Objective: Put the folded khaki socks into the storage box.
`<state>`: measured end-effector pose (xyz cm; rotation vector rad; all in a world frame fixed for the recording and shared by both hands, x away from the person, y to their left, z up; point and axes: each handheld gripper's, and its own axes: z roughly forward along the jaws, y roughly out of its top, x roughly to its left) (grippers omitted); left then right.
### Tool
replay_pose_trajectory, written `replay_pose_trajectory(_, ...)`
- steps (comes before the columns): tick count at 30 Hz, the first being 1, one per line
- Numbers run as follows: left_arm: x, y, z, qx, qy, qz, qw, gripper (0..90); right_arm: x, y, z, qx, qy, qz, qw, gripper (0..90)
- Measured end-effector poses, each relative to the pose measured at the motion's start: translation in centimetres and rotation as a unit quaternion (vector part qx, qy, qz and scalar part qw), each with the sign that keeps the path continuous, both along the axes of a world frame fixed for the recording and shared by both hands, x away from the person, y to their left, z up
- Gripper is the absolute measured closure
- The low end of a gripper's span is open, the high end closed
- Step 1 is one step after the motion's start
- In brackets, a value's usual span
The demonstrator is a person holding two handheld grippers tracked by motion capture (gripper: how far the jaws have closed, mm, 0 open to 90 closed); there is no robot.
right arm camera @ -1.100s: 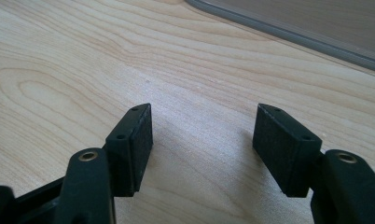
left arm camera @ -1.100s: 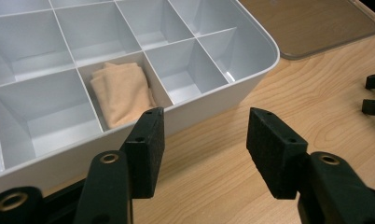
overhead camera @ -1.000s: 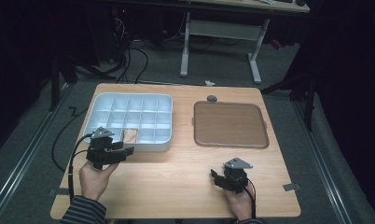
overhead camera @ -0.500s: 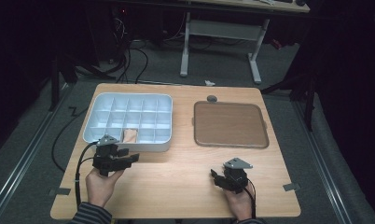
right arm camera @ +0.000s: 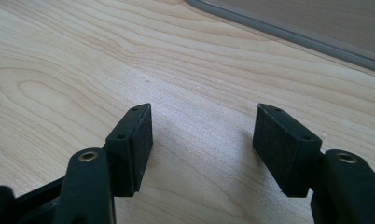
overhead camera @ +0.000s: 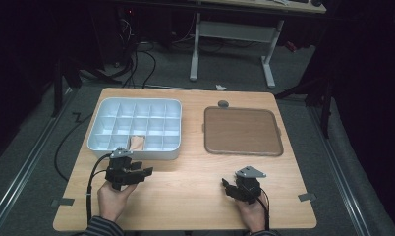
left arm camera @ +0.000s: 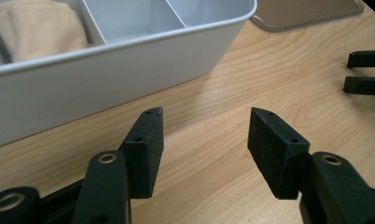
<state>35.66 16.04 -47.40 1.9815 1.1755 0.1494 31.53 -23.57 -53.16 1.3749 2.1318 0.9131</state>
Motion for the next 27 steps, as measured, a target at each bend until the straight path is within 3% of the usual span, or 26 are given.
replay_pose_trajectory(9,0.0,-0.4,-1.1,-0.001,0.007,-0.002,1.0000,46.1,0.0,0.0,0.0,-0.001,-0.001,0.000,1.0000,37.9)
replay_pose_trajectory(27,0.1,-1.2,-2.4,0.013,0.001,0.005,0.9999,46.1,0.0,0.0,0.0,-0.001,0.000,0.000,1.0000,37.9)
